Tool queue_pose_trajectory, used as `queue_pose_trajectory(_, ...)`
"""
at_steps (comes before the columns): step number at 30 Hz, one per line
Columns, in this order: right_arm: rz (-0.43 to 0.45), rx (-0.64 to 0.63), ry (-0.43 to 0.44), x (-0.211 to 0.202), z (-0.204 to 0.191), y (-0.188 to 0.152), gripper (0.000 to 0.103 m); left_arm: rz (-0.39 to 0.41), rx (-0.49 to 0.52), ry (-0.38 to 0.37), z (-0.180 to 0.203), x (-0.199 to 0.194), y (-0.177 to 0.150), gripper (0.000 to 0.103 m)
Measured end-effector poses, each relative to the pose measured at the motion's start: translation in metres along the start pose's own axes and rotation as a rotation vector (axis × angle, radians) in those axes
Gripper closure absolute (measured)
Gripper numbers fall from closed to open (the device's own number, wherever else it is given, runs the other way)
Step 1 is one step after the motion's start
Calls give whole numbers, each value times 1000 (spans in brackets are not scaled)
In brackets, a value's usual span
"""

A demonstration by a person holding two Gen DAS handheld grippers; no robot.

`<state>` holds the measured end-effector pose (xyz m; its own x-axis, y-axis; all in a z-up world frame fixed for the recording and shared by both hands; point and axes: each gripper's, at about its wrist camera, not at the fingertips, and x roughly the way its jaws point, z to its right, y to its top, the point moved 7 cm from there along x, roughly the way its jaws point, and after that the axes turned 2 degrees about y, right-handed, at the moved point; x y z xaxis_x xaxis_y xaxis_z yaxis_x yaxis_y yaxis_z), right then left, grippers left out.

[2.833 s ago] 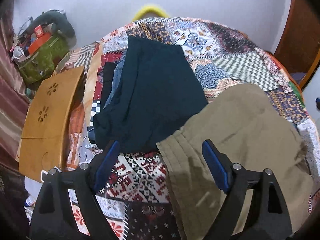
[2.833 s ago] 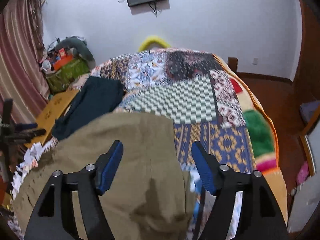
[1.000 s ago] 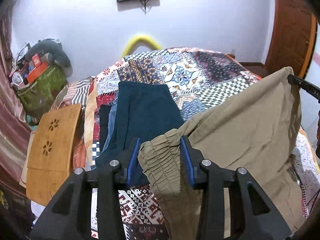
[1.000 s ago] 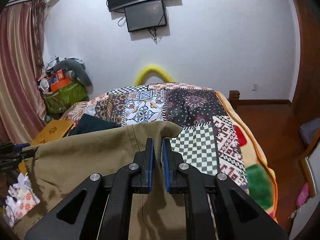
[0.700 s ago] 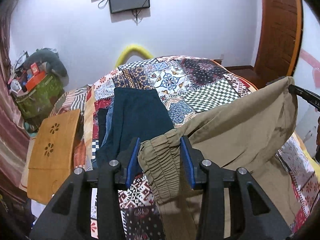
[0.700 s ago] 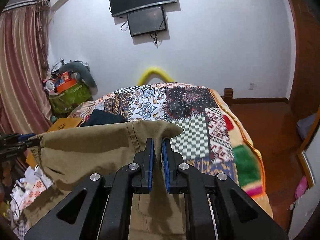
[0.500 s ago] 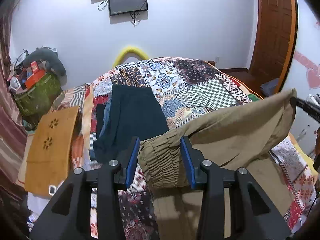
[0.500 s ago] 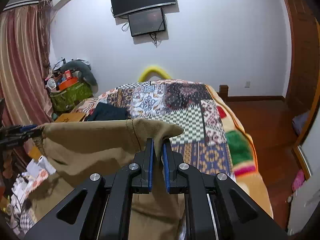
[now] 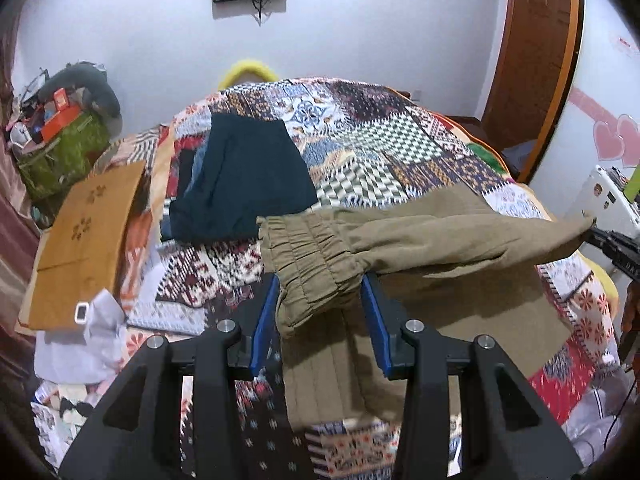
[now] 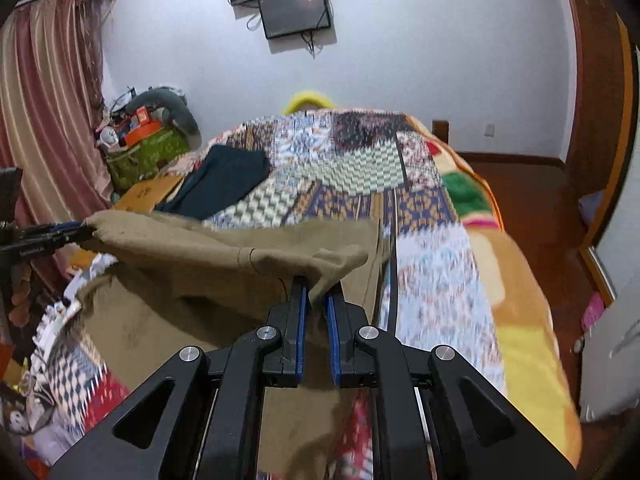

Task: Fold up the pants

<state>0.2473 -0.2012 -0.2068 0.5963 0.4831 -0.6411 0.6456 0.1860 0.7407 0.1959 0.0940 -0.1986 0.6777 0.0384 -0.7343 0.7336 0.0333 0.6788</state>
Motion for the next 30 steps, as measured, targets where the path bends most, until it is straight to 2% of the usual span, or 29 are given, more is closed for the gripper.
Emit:
queue_pose_trajectory(5,-35,10,-7,-6,-4,-29,94,-11,12,6,4,-6,-20,60)
queue_pose_trajectory(10,-87,25,-14,-7,-5,-58,88,-48,74,56,8,-5,-45,58)
queue_pose_trajectory(17,-178,52,-26,-1,-3,-102,88,-78,115,104,6,-9,-64,56)
queue_pose_trajectory(20,-184,69,-34,-7,-4,-108,85,-73,96,90,5,-17,-63,49)
queue_pose_trajectory(22,-174,62,-39,-14,-6,-106,77,-58,92,88,5,-25,-59,46)
queue_pose_trajectory(25,-135,44,-38,-26,-13,-97,65,-25,100,89,9,-37,-48,36)
queue_pose_trajectory(27,-96,29,-36,-35,-19,-89,58,-5,108,78,14,-42,-42,21)
queue_pose_trajectory(30,-56,-12,-28,-44,-31,-76,50,10,146,62,26,-44,-33,13)
